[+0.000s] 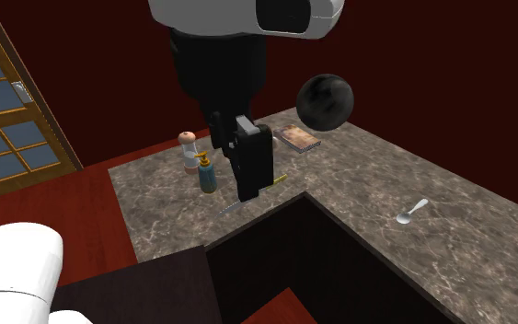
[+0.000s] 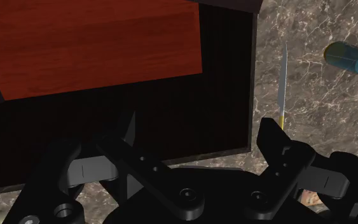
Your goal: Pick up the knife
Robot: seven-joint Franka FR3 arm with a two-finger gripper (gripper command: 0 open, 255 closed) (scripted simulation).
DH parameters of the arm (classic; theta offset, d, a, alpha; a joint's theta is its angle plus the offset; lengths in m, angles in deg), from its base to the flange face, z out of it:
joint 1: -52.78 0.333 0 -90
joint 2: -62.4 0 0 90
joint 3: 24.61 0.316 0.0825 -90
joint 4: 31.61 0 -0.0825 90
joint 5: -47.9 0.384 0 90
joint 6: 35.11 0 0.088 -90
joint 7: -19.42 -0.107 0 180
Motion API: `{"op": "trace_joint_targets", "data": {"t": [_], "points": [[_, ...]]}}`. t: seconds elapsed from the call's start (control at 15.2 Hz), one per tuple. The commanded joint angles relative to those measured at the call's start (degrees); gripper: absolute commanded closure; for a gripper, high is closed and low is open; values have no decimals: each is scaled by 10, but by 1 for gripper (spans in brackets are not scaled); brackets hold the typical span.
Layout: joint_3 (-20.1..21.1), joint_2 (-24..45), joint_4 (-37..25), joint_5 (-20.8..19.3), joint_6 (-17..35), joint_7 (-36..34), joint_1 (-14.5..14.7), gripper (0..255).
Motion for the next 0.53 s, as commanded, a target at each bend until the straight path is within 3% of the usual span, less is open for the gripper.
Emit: {"op": "trace_joint_targets", "data": {"t": [0.0, 0.46], "points": [[0, 0, 0, 0, 0, 0, 0, 0], [64, 34, 74, 30, 112, -43, 24, 0]]}}
